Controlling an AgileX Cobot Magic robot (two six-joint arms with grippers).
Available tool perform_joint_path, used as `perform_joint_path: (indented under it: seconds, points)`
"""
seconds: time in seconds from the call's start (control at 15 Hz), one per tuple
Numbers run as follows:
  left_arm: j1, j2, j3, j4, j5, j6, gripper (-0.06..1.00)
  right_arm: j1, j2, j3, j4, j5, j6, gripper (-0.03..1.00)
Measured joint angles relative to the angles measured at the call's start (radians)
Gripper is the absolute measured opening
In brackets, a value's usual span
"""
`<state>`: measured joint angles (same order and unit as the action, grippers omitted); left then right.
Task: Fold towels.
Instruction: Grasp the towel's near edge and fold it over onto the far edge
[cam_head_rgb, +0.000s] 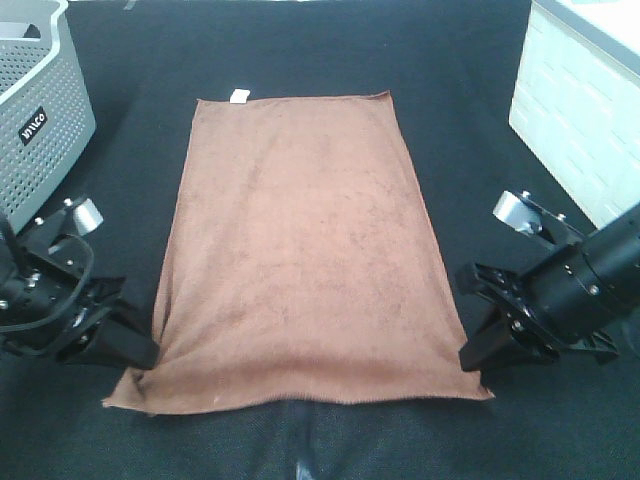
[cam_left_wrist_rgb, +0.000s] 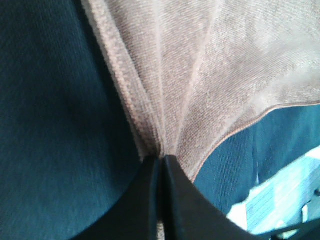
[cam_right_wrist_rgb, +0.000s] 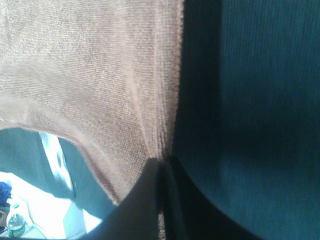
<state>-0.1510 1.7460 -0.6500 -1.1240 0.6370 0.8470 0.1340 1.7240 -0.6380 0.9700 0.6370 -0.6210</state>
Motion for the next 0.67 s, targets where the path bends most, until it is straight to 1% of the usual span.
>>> perform_joint_path:
  seconds: [0.13,0.27,0.47,0.67]
  points:
    - [-0.001,-0.067,0.030,0.085,0.016,-0.075,0.00,0.000,-0.078,0.048,-0.008,-0.005,0.001,0.00]
    - [-0.001,-0.127,0.085,0.137,0.020,-0.122,0.00,0.000,-0.144,0.112,-0.015,0.004,0.004,0.00]
    - [-0.001,-0.212,0.194,0.147,0.043,-0.148,0.00,0.000,-0.234,0.213,-0.015,0.039,0.009,0.00]
    - [-0.001,-0.259,0.259,0.148,0.044,-0.153,0.00,0.000,-0.286,0.247,-0.016,0.108,0.009,0.00]
